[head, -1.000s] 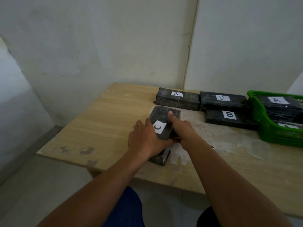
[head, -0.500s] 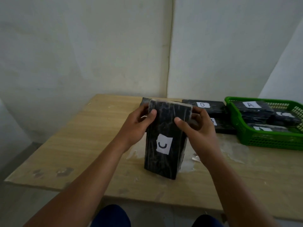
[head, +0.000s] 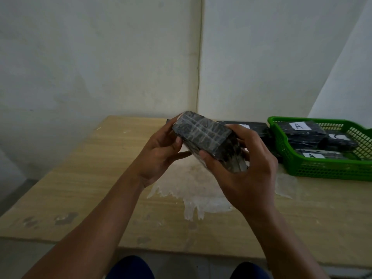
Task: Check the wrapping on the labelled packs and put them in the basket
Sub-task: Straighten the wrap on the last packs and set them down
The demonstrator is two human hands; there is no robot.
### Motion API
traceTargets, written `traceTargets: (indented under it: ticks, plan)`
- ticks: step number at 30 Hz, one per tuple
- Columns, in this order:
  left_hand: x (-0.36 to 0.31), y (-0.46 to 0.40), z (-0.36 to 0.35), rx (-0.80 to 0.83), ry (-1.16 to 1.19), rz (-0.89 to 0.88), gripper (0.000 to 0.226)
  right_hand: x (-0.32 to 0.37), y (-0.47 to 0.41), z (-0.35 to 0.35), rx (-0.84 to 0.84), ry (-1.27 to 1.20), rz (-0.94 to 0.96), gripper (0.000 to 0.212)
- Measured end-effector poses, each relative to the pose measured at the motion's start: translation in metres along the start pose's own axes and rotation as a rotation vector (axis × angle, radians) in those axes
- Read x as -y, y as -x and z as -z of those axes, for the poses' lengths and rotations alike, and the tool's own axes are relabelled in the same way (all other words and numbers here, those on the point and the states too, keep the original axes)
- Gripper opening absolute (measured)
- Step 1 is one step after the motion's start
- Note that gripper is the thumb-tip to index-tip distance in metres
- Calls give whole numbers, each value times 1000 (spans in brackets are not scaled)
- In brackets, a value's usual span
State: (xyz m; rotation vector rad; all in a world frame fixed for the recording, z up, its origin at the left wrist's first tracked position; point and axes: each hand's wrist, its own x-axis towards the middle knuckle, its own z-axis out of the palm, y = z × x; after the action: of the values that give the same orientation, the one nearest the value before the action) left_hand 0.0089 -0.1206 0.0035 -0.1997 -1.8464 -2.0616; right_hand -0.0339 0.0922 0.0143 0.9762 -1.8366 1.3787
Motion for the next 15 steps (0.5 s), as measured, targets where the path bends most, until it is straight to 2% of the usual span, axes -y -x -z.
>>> traceTargets:
  ticks: [3,5,8,13,15]
  plan:
    - [-6,1,-3,5,-139,-87,59,-8,-1,7,60,-189,-147,56]
    - [-14,3,-8,-9,-201,-142,50,-12,-2,14,109,-419,-308,52]
    - [-24,9,-20,-32,-221,-193,52,-20,-3,23,176,-706,-458,51]
    - [-36,14,-44,-130,-328,-278,45,-35,5,22,259,-862,-605,80]
    - [-38,13,-48,-150,-375,-326,45,-39,7,20,272,-905,-630,84]
